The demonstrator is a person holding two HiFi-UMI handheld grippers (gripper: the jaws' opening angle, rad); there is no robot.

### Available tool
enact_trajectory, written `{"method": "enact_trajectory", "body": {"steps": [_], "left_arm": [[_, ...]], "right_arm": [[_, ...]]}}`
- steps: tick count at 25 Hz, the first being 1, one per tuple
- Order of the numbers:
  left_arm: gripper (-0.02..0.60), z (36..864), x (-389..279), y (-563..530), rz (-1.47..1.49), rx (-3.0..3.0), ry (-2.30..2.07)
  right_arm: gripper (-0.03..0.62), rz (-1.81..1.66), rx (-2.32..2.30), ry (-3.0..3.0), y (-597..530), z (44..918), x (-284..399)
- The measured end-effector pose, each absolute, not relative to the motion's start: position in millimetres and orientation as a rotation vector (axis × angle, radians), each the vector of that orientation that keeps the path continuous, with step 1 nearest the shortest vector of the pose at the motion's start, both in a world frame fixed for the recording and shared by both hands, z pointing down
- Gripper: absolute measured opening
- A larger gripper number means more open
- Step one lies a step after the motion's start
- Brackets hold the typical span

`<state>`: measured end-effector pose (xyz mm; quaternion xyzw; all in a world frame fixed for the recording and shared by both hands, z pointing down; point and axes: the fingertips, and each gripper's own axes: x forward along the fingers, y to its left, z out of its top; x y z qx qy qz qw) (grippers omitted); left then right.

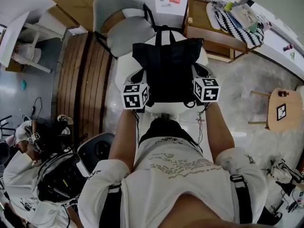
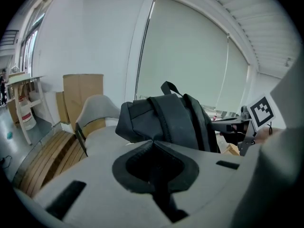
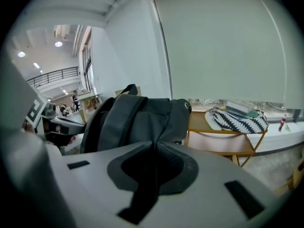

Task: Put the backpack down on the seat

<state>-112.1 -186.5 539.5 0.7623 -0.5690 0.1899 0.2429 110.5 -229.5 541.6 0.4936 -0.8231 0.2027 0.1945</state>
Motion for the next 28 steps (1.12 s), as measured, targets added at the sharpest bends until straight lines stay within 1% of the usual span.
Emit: {"method": "enact_trajectory", "body": {"steps": [6,12,17,23,24,28], "left_arm": [[0.020,611.5,-130.7,-210.7,0.613,2.019,-1.477],[0.020,691.0,-148.1,-234.2,0.644,1.935,-1.390],[0.020,748.5,-154.7,-247.7,0.742,1.923,-1.313],[0.020,824.9,-163.9,-258.1,0.829,1.879,-1.242],[0.020,837.4,-163.9,-257.6,0.848,1.881,-1.222],[0.020,892.8,-156.2,-248.6,0.895,1.834,-1.148]], "right_arm": [[0.048,0.657,1.358,-2.189,-253.8,614.0,91.9],[0.048,0.721,1.270,-2.077,-277.1,696.2,74.2],[0.048,0.762,1.207,-1.981,-291.0,757.6,67.5],[0.039,0.698,1.138,-1.916,-309.8,824.8,61.7],[0.026,0.665,1.158,-1.923,-316.5,829.6,63.4],[0.026,0.643,1.173,-1.929,-340.5,844.1,67.5]]}}
